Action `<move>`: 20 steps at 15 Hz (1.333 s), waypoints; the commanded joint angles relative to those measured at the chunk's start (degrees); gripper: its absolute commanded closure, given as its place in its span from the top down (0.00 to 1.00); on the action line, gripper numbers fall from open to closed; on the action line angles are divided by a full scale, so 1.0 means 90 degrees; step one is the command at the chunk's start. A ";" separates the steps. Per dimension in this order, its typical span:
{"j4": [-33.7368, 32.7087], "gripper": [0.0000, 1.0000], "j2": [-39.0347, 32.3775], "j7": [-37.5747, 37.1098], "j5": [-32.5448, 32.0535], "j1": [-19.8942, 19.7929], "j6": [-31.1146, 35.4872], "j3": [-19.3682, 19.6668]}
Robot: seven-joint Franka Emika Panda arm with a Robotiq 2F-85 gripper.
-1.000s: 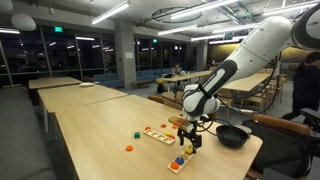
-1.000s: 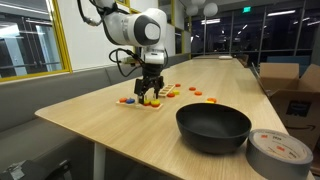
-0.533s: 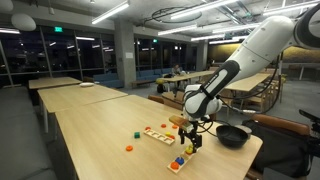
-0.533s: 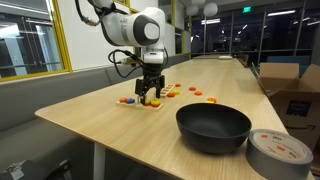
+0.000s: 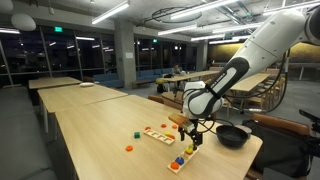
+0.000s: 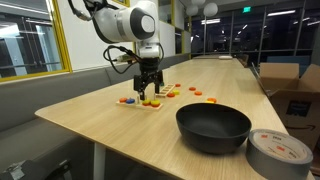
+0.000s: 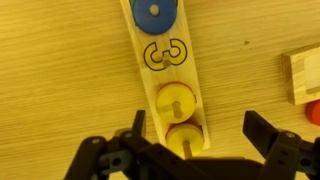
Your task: Detach the yellow disc from the second rod from the right and put it on the table
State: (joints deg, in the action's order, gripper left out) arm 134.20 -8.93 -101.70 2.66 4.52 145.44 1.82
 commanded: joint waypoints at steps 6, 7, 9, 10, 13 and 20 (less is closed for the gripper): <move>0.0118 1.00 0.0407 -0.0278 -0.0587 0.0192 -0.0017 -0.0150; 0.0113 1.00 0.0379 -0.0307 -0.0627 0.0195 -0.0033 -0.0154; 0.0107 1.00 0.0317 -0.0291 -0.0654 0.0190 -0.0056 -0.0162; 0.0110 1.00 0.0297 -0.0294 -0.0660 0.0191 -0.0064 -0.0165; 0.0133 1.00 0.0274 -0.0264 -0.0640 0.0188 -0.0064 -0.0168; 0.0054 1.00 0.0156 -0.0230 -0.0581 0.0186 -0.0089 -0.0178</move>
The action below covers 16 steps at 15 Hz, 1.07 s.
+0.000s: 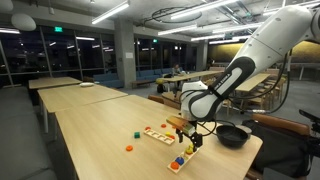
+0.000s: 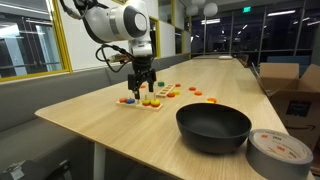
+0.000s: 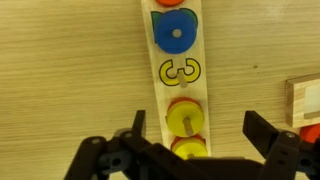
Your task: Detach the yellow disc from the second rod from the right and put it on the table
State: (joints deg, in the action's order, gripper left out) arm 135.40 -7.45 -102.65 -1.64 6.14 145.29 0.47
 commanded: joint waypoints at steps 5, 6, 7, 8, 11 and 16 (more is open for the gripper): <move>-0.0121 1.00 -0.0106 -0.0117 -0.0064 0.0009 -0.0072 -0.0024; -0.0125 1.00 -0.0123 -0.0110 -0.0053 0.0010 -0.0070 -0.0024; -0.0141 1.00 -0.0148 -0.0103 -0.0044 0.0011 -0.0077 -0.0024; -0.0148 1.00 -0.0167 -0.0091 -0.0033 0.0012 -0.0080 -0.0024; -0.0169 1.00 -0.0221 -0.0069 -0.0005 0.0008 -0.0073 -0.0016; -0.0157 0.58 -0.0241 -0.0075 -0.0028 0.0013 -0.0028 0.0005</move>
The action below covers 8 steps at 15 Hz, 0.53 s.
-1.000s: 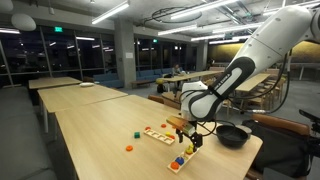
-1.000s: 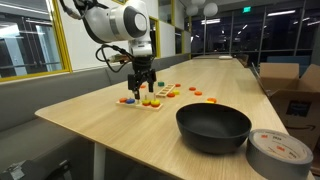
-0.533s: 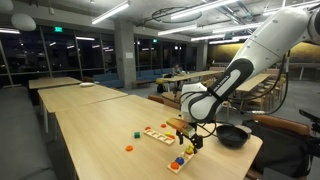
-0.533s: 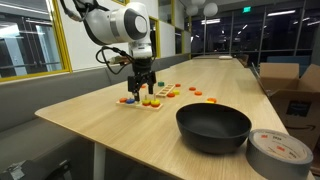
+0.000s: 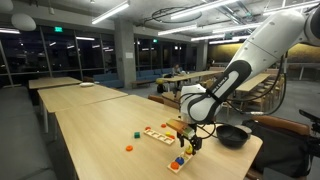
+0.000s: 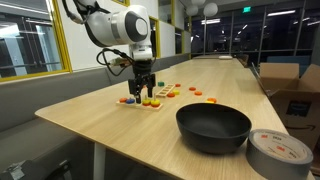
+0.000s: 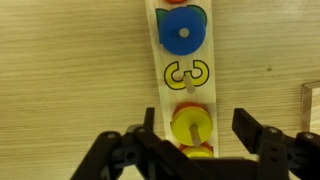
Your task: Detach the yellow disc from the second rod from the right and put it on the table
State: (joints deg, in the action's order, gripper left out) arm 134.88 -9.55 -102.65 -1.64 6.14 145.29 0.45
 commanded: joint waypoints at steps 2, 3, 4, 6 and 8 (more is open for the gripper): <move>-0.0093 0.42 0.0004 -0.0060 -0.0017 0.0003 -0.0022 0.0013; -0.0081 0.35 0.0019 -0.0062 -0.0021 0.0001 -0.0016 0.0017; -0.0072 0.27 0.0025 -0.0061 -0.0021 -0.0001 -0.0007 0.0021; -0.0055 0.17 0.0036 -0.0059 -0.0018 -0.0005 0.0009 0.0025; -0.0018 0.17 0.0070 -0.0061 -0.0027 -0.0009 0.0015 0.0032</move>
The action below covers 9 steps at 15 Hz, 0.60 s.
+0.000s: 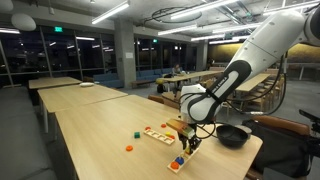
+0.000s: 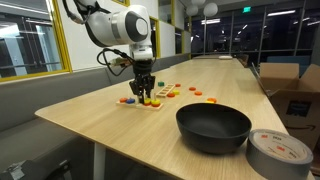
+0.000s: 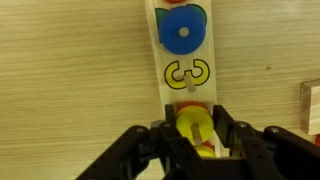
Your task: Detach the yellow disc from the second rod from the right and put it on the table
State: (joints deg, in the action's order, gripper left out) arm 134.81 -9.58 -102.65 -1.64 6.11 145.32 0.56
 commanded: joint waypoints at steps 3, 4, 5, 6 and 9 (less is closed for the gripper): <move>0.0079 0.17 0.0190 -0.0059 -0.0063 -0.0019 -0.0008 0.0047; 0.0108 0.17 0.0226 -0.0051 -0.0063 -0.0029 -0.0025 0.0058; 0.0123 0.17 0.0251 -0.0035 -0.0061 -0.0037 -0.0048 0.0063; 0.0150 0.17 0.0292 -0.0034 -0.0075 -0.0043 -0.0067 0.0070; 0.0216 0.17 0.0416 0.0042 -0.0103 -0.0066 -0.0172 0.0071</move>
State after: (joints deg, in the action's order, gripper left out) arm 135.51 -8.68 -102.56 -1.64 5.81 145.16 1.07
